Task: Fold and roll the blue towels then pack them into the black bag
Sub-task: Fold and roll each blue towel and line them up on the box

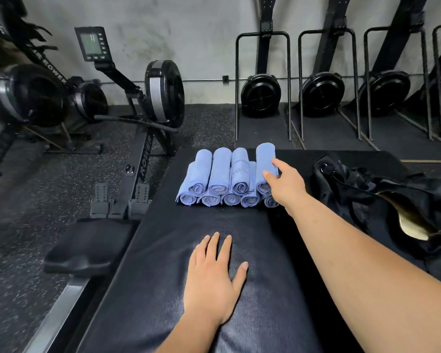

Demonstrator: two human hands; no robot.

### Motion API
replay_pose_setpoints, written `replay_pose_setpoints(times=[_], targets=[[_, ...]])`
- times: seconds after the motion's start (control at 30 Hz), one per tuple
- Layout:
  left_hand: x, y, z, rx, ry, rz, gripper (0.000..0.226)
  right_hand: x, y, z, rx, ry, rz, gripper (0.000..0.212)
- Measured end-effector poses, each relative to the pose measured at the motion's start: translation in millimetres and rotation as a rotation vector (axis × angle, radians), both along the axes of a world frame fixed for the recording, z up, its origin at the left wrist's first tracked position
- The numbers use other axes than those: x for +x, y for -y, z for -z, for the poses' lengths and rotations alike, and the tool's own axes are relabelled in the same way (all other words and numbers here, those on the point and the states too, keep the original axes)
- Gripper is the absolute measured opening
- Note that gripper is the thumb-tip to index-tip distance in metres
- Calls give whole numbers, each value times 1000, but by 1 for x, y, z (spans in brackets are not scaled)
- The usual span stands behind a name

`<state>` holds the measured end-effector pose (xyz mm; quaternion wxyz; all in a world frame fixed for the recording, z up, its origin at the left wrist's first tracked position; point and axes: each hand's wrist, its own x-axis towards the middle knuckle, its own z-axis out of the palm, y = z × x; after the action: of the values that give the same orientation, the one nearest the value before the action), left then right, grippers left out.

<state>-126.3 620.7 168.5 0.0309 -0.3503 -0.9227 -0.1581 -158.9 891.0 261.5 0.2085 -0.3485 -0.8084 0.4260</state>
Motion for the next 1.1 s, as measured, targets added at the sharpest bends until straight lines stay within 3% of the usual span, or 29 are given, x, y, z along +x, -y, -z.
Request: replay_pose_setpoints(times=[0.27,0.47,0.73,1.1], targets=[[0,-1,0,-5,-4,-4,76,-15,6,14,133,82,37,50],[-2,-1,2,2,-11,-3,76,-14,11,19,329,315,96,51],[-1,1,6,13,-19,-7,77,-2,11,21,228,324,-10,61],[1,7,7,106,62,-5,80,53,47,10,272,356,-118,68]])
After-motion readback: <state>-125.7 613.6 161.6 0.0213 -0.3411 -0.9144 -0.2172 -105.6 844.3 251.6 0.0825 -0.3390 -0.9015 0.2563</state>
